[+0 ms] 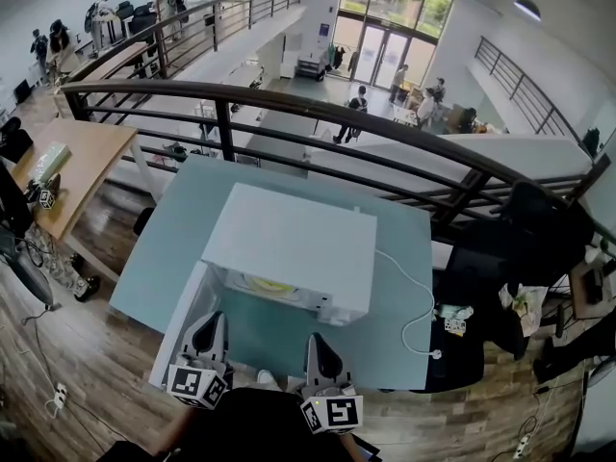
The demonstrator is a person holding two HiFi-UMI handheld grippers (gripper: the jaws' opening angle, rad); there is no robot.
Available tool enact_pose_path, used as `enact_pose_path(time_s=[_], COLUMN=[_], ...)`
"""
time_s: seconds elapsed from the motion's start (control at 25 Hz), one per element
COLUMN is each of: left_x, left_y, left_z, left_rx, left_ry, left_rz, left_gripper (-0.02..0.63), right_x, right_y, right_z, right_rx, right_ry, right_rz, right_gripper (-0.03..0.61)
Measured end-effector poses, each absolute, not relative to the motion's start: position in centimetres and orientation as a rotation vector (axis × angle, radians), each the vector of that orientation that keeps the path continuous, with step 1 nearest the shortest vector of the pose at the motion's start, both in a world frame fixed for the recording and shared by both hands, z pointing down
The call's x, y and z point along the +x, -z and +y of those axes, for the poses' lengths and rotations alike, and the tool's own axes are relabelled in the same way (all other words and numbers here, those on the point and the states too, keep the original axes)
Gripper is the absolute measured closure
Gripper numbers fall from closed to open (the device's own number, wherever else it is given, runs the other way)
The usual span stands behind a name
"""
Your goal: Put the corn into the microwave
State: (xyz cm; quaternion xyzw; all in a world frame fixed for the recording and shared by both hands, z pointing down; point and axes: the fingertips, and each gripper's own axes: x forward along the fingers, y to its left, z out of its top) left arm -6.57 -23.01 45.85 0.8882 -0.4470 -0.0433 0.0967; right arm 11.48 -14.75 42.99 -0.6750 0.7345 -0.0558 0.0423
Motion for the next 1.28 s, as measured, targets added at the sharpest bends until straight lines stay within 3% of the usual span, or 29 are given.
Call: enact_pose_path(time_s=[1.28], left_x=[-4.7], left_y=[-47.2], left_z=[-21.6], left_rx=[2.62], left_ry=[0.08], left_rz=[-1.285], left_gripper=[0.611], right_x=[10.7], right_y=[-44.9], right_z=[-14.7], right_rx=[-2.038], right_ry=[0.231], right_rz=[2.323], right_gripper=[0.571])
